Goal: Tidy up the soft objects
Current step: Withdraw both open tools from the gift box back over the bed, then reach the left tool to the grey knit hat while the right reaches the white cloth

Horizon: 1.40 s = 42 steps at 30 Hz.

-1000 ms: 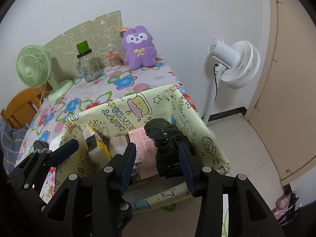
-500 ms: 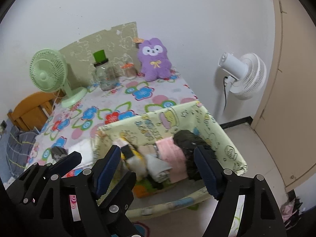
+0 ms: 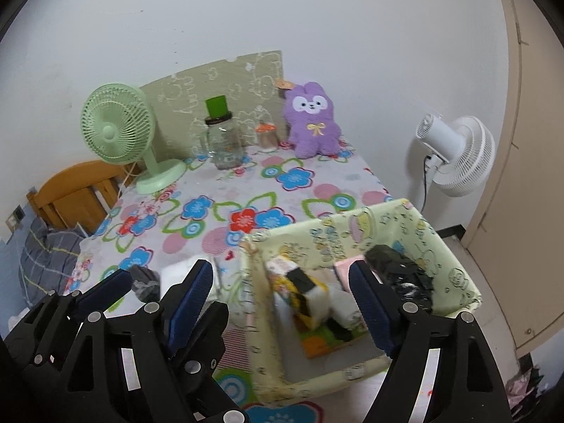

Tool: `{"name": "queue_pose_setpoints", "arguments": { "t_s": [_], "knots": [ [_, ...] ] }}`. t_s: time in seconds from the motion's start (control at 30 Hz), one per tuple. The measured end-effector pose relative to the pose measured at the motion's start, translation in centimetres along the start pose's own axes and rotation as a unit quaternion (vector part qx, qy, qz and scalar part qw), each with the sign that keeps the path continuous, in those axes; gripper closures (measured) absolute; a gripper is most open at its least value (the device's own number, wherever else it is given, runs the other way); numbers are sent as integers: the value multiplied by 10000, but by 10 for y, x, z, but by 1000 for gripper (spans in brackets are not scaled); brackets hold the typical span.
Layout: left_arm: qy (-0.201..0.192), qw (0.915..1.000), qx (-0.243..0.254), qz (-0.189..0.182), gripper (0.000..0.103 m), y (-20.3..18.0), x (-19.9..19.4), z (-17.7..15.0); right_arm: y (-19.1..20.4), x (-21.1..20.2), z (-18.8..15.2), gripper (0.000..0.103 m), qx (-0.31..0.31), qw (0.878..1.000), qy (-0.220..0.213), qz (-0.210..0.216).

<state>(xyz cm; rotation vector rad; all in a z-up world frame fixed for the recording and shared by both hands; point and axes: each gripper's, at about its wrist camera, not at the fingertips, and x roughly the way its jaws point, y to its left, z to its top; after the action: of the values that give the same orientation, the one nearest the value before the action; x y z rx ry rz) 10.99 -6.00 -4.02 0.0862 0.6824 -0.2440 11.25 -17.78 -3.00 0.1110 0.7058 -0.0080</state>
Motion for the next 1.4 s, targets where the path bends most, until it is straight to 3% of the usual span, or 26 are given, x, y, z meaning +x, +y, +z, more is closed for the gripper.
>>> {"name": "queue_pose_setpoints", "arguments": {
  "t_s": [0.63,0.97,1.4],
  "knots": [
    [17,9986,-376,376,22,58,1,-15,60,21,-3,20,-262,9989,47,388],
    [253,9953,-623,700,22,90,25,-23,83,45,-10,20,-397,9972,119,627],
    [629,9901,-916,857,26,122,68,-33,99,87,-15,20,-459,9954,399,734]
  ]
}}
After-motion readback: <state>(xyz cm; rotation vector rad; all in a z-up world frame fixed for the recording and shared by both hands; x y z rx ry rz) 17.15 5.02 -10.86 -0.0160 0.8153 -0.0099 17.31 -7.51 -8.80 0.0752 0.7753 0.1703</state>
